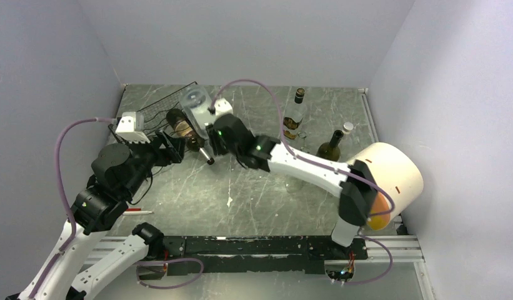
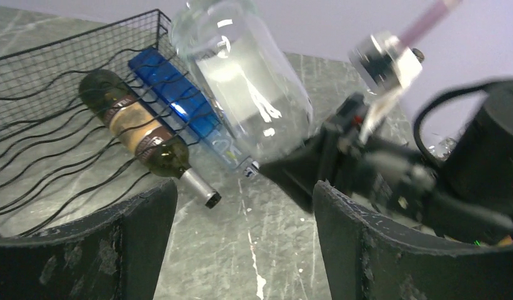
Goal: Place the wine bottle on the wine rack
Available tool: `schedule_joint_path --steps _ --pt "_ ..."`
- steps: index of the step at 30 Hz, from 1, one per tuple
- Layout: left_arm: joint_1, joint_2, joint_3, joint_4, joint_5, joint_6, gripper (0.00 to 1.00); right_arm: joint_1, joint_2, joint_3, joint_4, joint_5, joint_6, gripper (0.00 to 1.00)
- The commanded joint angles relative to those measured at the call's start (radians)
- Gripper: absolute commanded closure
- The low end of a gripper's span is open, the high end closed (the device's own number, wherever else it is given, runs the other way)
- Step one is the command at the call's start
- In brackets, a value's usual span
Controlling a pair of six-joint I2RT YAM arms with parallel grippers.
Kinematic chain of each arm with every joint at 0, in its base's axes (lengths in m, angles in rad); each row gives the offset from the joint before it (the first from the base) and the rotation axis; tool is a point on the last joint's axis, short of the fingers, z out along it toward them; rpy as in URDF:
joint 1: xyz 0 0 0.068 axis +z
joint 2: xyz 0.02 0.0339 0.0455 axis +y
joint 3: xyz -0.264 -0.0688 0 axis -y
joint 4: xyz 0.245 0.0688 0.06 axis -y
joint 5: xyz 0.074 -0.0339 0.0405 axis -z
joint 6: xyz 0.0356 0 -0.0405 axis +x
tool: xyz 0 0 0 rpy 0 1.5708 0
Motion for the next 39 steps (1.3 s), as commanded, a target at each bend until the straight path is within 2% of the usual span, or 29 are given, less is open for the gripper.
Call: schedule_joint_path --steps 1,10,17,18,24,32,39 --pt "-0.002 -0.035 0.066 -0.082 -0.107 0.048 0.16 -0.082 0.124 0.259 0.077 -0.043 -0.059 1.00" --pt "-0.003 -0.101 0.067 -0.111 -0.122 0.086 0.12 -0.156 0.402 0.611 -0.023 -0.145 -0.148 1.00" --pt "-0.003 -0.095 0.052 -0.136 -0.119 0.079 0.11 -0.174 0.569 0.824 -0.107 -0.134 -0.146 1.00" --pt "-0.003 -0.091 0.051 -0.137 -0.118 0.079 0.11 -0.177 0.583 0.846 -0.113 -0.136 -0.145 0.98" --pt "-0.003 -0.072 0.050 -0.133 -0.094 0.079 0.10 -0.188 0.647 0.916 -0.159 -0.139 -0.159 0.69" --pt "-0.003 -0.057 0.043 -0.130 -0.077 0.044 0.10 -0.205 0.626 0.841 -0.148 -0.141 -0.161 0.56" --pt "-0.002 -0.041 0.047 -0.117 -0.049 0.040 0.10 -0.206 0.600 0.788 -0.117 -0.102 -0.181 0.34"
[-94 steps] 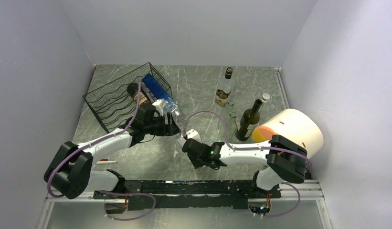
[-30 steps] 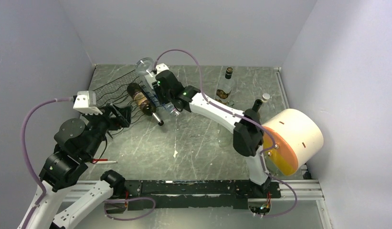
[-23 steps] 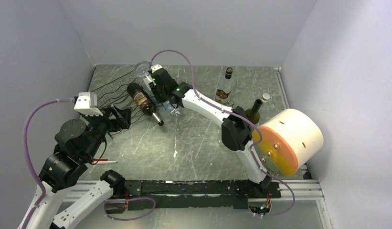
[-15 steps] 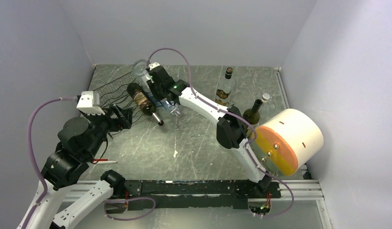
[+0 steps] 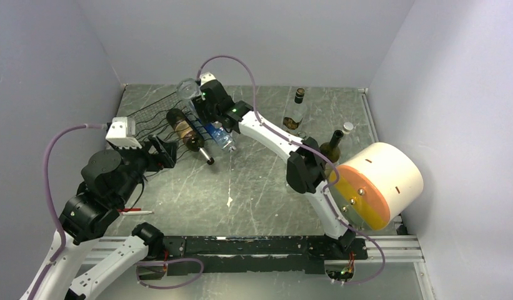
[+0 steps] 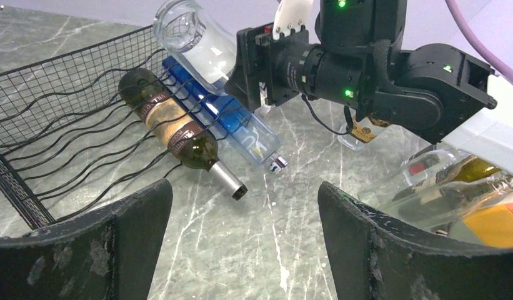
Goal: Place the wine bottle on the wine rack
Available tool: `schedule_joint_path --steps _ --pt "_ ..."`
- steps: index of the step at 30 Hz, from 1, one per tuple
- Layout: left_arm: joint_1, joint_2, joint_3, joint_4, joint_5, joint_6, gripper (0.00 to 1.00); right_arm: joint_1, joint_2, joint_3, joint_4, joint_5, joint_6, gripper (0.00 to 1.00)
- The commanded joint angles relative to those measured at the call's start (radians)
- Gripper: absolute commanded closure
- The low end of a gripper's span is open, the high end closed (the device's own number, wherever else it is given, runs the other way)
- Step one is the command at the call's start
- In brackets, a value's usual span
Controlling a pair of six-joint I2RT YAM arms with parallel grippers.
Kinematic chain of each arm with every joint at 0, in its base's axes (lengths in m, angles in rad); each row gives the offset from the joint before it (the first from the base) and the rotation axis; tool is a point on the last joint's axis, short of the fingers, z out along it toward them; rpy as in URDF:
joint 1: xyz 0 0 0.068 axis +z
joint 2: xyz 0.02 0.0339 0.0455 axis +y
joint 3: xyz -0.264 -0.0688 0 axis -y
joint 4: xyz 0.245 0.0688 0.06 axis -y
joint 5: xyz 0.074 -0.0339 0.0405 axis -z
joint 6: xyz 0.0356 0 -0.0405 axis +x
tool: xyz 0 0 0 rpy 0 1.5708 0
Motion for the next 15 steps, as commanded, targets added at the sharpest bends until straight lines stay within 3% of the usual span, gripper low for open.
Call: schedule_joint_path --steps 1,9,15 --pt "-0.002 0.016 0.006 0.007 0.047 -0.008 0.10 0.005 -0.076 -0.042 0.108 0.031 -0.021 0.33" --pt "-0.003 0.014 0.010 0.019 0.076 -0.006 0.10 0.005 -0.212 -0.157 0.174 0.015 0.002 0.28" --pt "-0.003 0.017 -0.002 0.048 0.123 0.048 0.09 0.007 -0.573 -0.491 0.290 0.064 0.078 0.29"
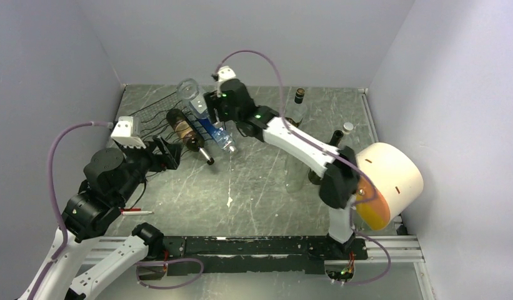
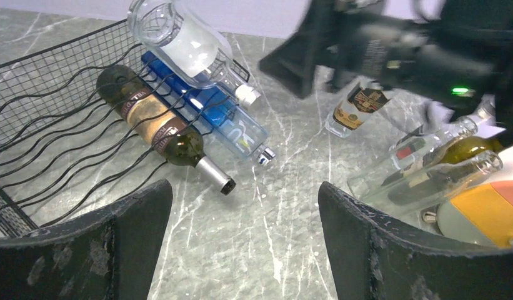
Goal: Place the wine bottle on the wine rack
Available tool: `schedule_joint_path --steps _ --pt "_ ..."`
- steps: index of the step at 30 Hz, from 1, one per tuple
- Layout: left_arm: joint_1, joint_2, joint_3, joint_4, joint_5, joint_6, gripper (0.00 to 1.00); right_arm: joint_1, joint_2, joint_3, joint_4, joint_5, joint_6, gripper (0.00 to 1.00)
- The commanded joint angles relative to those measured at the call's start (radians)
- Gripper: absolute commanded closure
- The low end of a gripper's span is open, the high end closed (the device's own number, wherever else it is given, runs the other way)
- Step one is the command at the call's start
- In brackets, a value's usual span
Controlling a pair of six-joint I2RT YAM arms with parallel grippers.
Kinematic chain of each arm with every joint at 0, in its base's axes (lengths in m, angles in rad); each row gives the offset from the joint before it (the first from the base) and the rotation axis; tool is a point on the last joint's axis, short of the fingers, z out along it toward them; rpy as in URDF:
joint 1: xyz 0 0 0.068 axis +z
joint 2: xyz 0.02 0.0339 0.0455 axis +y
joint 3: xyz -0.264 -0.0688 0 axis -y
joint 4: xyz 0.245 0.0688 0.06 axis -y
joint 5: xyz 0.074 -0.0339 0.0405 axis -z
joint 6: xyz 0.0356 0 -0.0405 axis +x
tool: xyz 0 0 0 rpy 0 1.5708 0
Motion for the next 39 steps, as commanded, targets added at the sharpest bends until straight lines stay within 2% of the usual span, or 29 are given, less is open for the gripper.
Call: schedule_joint_path --steps 1,3,9,16,22,26,31,39 --pt "-0.002 0.000 -0.004 0.052 0.071 0.059 0.10 0.001 -0.317 -0.204 0.124 0.058 0.063 0.30" --pt "-0.002 0.003 -0.017 0.071 0.088 0.068 0.10 0.003 -0.438 -0.311 0.124 0.082 0.071 0.30" --pt "-0.002 -0.008 -0.074 0.147 0.118 0.054 0.10 0.009 -0.773 -0.623 0.085 0.332 0.109 0.32" --pt "-0.003 -0.004 -0.095 0.155 0.124 0.043 0.10 0.008 -1.017 -0.723 -0.160 0.493 0.168 0.32" --pt "-0.002 0.008 -0.128 0.181 0.086 0.014 0.11 0.008 -1.123 -0.748 -0.367 0.531 0.212 0.32" --pt "-0.003 0.004 -0.188 0.242 0.137 -0.021 0.12 0.008 -1.173 -0.757 -0.452 0.533 0.261 0.32" --pt "-0.003 0.007 -0.223 0.299 0.156 -0.024 0.12 0.009 -1.198 -0.807 -0.474 0.447 0.270 0.31" --pt "-0.003 0.036 -0.221 0.286 0.158 -0.024 0.13 0.009 -1.186 -0.920 -0.362 0.372 0.246 0.32"
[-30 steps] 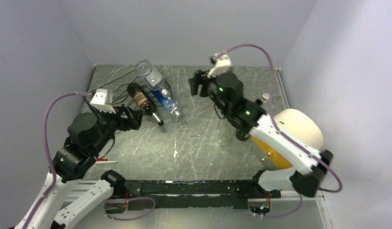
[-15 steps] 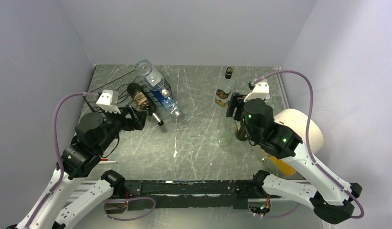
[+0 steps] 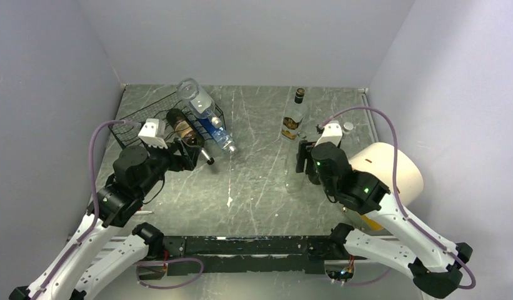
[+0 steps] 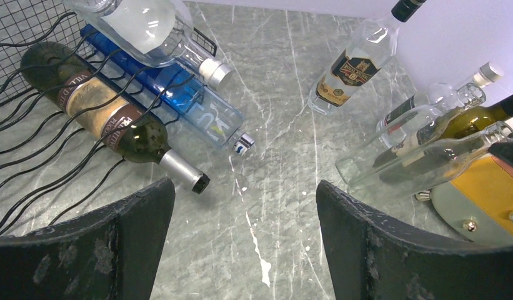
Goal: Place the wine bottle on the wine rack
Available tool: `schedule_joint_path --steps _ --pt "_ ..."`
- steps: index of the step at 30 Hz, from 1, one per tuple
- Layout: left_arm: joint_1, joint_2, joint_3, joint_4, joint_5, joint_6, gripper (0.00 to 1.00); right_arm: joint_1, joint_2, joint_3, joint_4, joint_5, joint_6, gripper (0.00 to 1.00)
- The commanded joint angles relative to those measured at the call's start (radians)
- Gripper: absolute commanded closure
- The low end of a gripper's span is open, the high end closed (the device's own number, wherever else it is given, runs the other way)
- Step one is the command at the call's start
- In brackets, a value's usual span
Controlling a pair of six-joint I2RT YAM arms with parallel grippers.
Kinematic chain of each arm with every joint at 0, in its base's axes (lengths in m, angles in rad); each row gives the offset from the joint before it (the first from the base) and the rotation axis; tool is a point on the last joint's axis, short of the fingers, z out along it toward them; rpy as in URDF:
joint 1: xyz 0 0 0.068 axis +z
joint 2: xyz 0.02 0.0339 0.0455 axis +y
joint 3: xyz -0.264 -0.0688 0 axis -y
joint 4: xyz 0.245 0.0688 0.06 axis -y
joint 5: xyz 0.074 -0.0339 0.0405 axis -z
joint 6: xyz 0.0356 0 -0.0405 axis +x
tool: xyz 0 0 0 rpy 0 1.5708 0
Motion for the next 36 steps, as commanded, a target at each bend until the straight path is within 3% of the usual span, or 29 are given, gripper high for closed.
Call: schedule_joint_path --steps 1,7,15,25,32,36 --pt "-0.002 0.004 0.006 0.042 0.034 -0.012 0.13 0.001 0.019 -0.044 0.065 -0.040 -0.003 0.32" --pt "-0.003 0.004 0.006 0.043 0.065 0.004 0.13 0.001 0.072 -0.067 0.088 0.055 0.008 0.41" --pt "-0.003 0.012 -0.001 0.040 0.065 -0.006 0.14 0.002 0.062 -0.111 0.171 0.060 -0.038 0.51" --pt "-0.003 0.005 -0.010 0.027 0.045 -0.011 0.12 0.001 0.057 -0.120 0.194 0.055 -0.059 0.49" --pt "-0.003 0.006 -0.018 0.025 0.074 -0.016 0.09 0.001 0.031 -0.101 0.177 -0.004 -0.133 0.88" --pt "-0.002 0.025 -0.018 0.048 0.151 0.014 0.07 0.001 -0.014 -0.070 0.187 -0.164 -0.200 0.95"
